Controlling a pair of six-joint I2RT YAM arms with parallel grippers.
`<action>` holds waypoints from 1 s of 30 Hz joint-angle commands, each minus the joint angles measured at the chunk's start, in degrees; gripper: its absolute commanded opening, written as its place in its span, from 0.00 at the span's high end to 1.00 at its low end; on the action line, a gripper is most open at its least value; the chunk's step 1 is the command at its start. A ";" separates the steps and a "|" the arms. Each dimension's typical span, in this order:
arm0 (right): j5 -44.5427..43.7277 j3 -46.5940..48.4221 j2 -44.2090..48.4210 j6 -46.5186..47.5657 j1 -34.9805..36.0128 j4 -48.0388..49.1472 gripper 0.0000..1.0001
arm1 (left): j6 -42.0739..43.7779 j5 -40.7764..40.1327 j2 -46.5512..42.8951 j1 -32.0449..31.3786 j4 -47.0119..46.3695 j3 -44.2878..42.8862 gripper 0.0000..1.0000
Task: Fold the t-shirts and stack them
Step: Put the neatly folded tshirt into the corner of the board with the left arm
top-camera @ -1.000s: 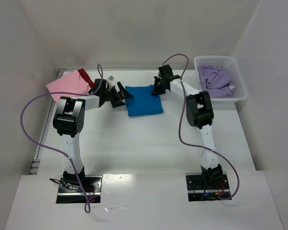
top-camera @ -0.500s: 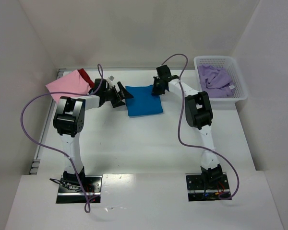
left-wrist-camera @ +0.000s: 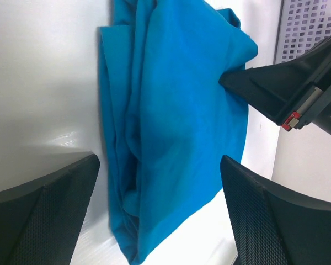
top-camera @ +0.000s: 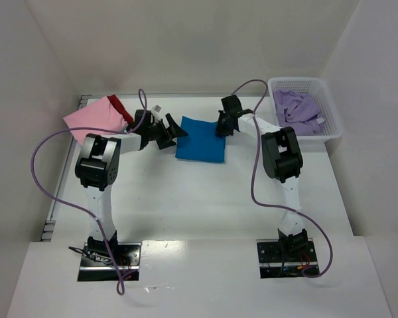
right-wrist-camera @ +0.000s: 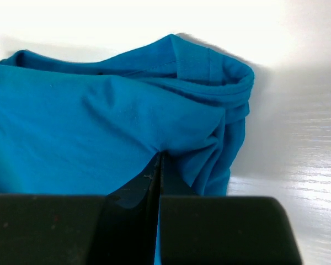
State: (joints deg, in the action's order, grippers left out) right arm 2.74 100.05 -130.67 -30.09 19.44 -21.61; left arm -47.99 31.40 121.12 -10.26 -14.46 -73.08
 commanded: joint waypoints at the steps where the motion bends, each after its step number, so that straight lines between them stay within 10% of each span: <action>1: -3.62 -3.63 -1.25 0.99 -0.63 -7.57 1.00 | 1.23 -4.77 4.20 -1.95 9.36 3.12 0.00; 22: -0.81 3.49 -5.03 3.72 -0.63 -6.87 1.00 | 4.74 1.74 8.95 -1.95 13.14 -4.08 0.04; 30: -0.81 4.01 -5.03 3.72 -0.63 -7.40 1.00 | 5.27 2.26 10.10 -1.95 14.99 -5.85 0.26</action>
State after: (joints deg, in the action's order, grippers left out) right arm 3.84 103.24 -132.07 -27.97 19.33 -24.32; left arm -45.93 36.58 126.32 -11.33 -9.10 -80.42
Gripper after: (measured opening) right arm 0.002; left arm 0.762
